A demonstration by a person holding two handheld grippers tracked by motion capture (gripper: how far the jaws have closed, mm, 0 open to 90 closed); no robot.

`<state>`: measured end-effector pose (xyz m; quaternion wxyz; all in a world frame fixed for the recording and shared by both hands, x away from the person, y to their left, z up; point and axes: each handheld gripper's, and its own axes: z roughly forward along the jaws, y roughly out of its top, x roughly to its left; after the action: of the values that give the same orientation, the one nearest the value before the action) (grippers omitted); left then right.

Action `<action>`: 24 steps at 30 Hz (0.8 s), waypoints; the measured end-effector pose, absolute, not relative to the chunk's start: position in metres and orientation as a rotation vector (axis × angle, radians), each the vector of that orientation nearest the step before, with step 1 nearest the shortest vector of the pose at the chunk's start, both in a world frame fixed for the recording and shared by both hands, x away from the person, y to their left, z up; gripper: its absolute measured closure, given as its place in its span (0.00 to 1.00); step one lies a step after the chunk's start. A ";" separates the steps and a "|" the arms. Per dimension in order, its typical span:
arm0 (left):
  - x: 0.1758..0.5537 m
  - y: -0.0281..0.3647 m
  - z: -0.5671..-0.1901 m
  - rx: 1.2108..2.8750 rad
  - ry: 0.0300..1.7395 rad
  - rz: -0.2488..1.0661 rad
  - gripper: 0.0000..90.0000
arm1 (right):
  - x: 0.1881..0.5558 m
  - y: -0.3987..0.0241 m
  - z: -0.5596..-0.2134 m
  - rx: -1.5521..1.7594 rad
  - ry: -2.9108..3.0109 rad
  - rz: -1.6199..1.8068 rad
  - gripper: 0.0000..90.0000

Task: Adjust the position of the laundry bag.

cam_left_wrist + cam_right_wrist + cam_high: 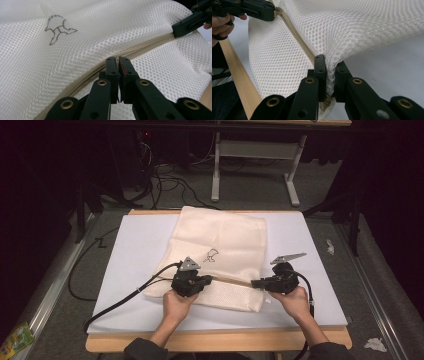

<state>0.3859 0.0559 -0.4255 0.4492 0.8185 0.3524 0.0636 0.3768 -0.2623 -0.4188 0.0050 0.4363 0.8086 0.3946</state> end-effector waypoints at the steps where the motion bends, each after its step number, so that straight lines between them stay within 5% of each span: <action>1: 0.386 0.056 -0.425 2.029 0.869 0.160 0.97 | 0.377 -0.262 -0.419 1.370 2.533 1.231 0.94; 24: 0.388 0.066 -0.426 2.015 0.895 0.169 0.97 | 0.376 -0.262 -0.419 1.363 2.541 1.215 0.94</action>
<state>0.3875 0.0660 -0.4264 0.4484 0.8144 0.3619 0.0685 0.3756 -0.2621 -0.4188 0.0064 0.4356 0.8120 0.3884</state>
